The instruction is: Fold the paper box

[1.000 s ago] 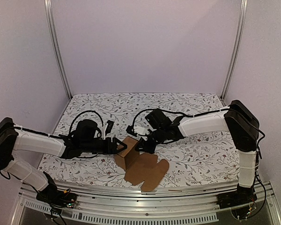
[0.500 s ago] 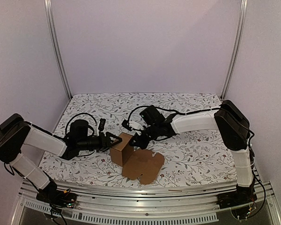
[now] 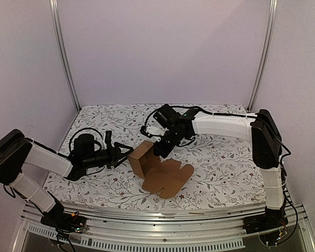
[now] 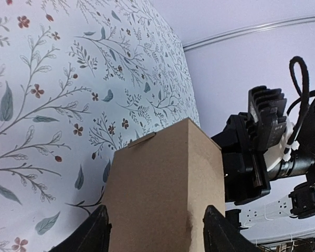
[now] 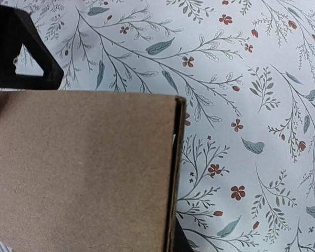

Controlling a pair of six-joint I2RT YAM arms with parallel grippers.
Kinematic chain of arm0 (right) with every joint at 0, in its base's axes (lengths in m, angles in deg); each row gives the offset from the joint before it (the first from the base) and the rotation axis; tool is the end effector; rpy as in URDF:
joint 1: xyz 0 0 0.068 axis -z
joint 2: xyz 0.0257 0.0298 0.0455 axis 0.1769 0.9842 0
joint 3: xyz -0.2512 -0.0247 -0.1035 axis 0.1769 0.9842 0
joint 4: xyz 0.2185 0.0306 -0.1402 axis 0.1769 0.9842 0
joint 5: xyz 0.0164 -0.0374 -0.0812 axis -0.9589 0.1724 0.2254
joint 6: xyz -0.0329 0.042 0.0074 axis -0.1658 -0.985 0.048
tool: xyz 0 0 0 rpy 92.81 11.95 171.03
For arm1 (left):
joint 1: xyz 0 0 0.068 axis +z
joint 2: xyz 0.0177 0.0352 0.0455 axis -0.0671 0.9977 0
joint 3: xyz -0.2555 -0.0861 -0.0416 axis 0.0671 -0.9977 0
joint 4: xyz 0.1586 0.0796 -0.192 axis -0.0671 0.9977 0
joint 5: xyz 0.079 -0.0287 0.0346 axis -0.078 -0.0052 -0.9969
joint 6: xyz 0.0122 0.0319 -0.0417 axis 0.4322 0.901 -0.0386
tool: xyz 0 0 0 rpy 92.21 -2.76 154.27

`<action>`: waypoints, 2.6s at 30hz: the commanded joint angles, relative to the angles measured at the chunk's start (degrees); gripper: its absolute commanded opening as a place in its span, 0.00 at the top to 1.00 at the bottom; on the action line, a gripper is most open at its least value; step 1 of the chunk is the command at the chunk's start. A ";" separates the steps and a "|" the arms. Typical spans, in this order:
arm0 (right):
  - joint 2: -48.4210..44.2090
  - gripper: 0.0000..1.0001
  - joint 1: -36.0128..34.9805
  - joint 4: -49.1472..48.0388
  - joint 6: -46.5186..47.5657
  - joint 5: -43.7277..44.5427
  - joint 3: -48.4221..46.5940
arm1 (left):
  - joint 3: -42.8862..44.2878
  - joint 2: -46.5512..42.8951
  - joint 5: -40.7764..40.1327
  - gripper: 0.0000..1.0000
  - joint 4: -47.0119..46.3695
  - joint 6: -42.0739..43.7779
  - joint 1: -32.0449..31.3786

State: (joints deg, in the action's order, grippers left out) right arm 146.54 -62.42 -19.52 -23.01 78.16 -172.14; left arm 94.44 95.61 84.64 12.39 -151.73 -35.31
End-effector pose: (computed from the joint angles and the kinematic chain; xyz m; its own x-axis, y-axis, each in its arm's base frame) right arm 0.2854 0.3775 0.2055 -0.4897 -0.6880 -0.5356 -0.8493 0.5155 0.1142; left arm 0.2184 -0.1507 0.1488 -0.8400 -0.4377 -0.3206 0.1334 0.4061 -0.9040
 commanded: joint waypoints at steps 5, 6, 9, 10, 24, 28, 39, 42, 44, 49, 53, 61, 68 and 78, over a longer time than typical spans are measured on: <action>-3.57 1.00 -0.11 35.55 19.99 7.45 -4.51 | -0.59 -16.01 -10.16 0.37 19.96 7.98 0.06; -3.51 1.00 -0.42 39.21 21.59 7.61 -4.94 | -0.60 -17.64 -11.07 0.36 21.53 8.94 0.08; -2.20 0.99 -2.31 50.33 26.67 10.80 -5.75 | -0.64 -20.77 -12.01 0.36 25.19 10.97 0.33; -1.52 0.99 -3.00 53.31 27.89 13.88 -5.14 | -0.73 -21.37 -12.09 0.36 26.14 11.42 0.34; 4.40 0.85 -8.75 52.73 26.07 20.96 -7.85 | -4.55 -27.04 -13.61 0.36 28.53 12.60 0.35; 3.32 0.80 -8.71 47.80 24.82 16.06 -5.63 | -5.38 -27.06 -13.51 0.36 27.35 12.42 0.35; -0.40 0.80 -8.69 36.07 24.40 14.68 3.29 | -6.69 -26.14 -13.40 0.36 25.32 12.68 0.35; -0.58 0.81 -8.72 34.33 24.19 15.65 4.53 | -7.32 -26.25 -13.78 0.37 24.68 12.69 0.35; -1.40 0.81 -8.72 31.86 23.88 15.61 6.20 | -7.61 -26.03 -13.98 0.37 24.09 12.71 0.35; -4.01 0.79 -8.70 27.54 23.03 14.60 8.83 | -7.51 -24.63 -13.83 0.37 23.03 13.27 0.31; -4.62 0.82 -8.73 26.18 22.96 13.93 9.32 | -6.96 -23.65 -13.55 0.37 22.73 13.96 0.35; -6.09 0.87 -8.69 20.20 22.50 16.42 12.66 | -6.91 -21.28 -12.78 0.37 20.46 13.59 0.35; -4.81 0.85 -8.68 19.64 23.17 16.09 13.44 | -6.72 -21.44 -12.23 0.37 20.79 12.77 0.35; -9.76 0.83 -10.22 12.63 22.45 20.15 20.13 | -2.78 -21.76 -12.50 0.37 26.67 12.52 0.35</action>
State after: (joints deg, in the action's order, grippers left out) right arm 138.78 -71.82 -2.61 -0.38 96.02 -154.54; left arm 88.52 74.32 71.98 35.08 -139.36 -35.29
